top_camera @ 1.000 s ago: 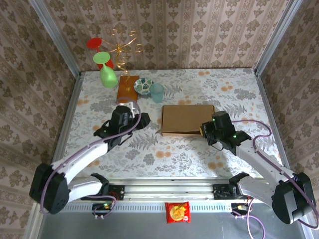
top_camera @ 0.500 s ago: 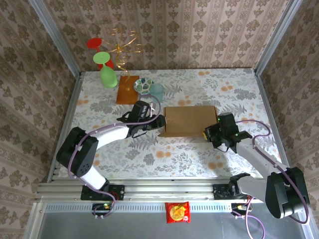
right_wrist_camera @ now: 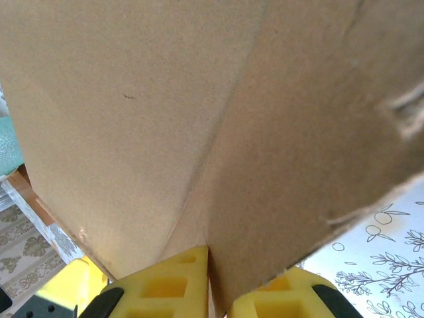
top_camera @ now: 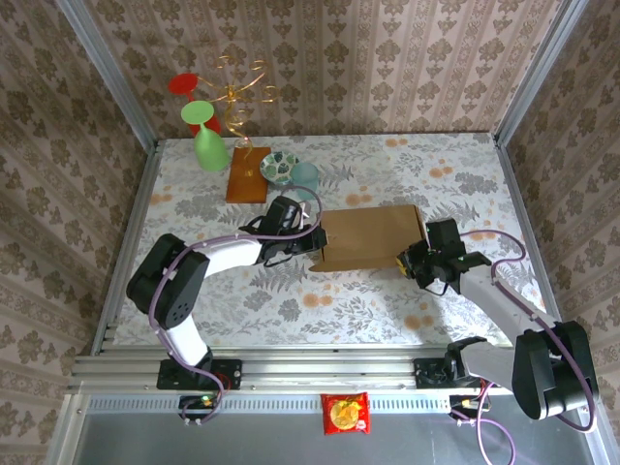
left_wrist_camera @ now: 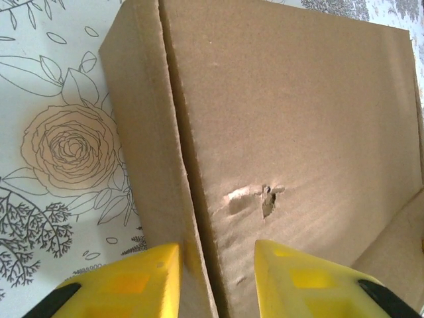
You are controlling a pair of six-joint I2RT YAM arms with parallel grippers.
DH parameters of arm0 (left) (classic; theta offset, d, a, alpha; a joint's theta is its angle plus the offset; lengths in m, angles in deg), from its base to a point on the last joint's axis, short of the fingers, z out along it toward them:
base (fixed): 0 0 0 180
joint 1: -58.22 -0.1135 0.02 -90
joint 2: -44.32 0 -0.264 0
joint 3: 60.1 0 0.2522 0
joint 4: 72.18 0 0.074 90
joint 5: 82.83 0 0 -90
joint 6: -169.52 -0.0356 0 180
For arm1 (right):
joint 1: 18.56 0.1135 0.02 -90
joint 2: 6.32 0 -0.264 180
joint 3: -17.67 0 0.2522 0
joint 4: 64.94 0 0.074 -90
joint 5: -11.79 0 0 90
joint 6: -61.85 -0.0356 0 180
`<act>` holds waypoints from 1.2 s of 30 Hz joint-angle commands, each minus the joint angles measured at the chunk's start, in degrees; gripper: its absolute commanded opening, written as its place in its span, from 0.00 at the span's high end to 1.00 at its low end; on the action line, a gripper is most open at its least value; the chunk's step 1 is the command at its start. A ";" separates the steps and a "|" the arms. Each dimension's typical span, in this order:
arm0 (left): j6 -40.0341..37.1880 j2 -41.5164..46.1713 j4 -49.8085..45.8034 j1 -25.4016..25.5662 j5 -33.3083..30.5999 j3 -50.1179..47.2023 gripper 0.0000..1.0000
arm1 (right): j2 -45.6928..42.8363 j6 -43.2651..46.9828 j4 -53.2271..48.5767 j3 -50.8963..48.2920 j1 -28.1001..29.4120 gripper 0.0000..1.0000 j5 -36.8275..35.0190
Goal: Fold the paper box
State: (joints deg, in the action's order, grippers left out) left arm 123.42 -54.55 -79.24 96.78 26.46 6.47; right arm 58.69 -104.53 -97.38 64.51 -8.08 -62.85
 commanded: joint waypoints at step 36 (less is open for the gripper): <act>-5.99 -0.24 -14.61 -7.06 8.68 1.47 1.00 | 11.31 44.97 -18.54 25.89 -14.84 0.15 8.95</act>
State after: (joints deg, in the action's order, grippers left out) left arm 119.57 -55.21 -87.75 90.90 33.41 8.84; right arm 66.60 -66.72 -115.74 88.18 -21.98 -60.91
